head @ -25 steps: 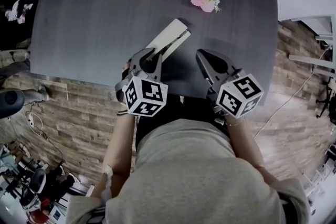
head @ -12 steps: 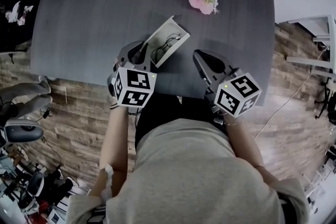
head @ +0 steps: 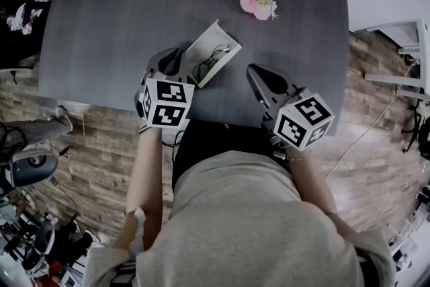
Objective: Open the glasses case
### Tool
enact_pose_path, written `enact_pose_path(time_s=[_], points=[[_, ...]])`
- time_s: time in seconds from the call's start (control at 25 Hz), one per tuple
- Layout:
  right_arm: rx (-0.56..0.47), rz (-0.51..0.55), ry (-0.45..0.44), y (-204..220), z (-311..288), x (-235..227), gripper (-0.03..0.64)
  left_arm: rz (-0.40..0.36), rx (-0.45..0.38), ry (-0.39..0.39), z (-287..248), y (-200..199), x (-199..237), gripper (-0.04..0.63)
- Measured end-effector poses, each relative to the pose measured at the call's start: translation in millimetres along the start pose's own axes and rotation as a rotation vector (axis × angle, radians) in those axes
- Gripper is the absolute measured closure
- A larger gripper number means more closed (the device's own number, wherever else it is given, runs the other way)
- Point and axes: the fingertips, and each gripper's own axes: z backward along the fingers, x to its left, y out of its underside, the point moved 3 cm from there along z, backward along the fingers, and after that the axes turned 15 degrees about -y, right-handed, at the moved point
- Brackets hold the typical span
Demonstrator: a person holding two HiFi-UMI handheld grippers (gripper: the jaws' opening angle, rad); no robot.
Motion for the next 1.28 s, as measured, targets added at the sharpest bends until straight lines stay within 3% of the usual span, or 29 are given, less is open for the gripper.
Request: enact_pose_path(time_s=[0.68, 1.08, 1.28], points=[[0.004, 0.046, -0.009, -16, -2, 2, 0.612, 0.089, 0.002, 0.027, 10, -4, -1, 0.558], [0.033, 0.086, -0.051, -24, -5, 11, 0.612, 0.206, -0.085, 0.026, 36, -30, 10, 0.558], [0.009, 0.104, -0.061, -35, -7, 16, 0.612, 0.219, -0.108, 0.040, 49, -36, 8, 0.558]])
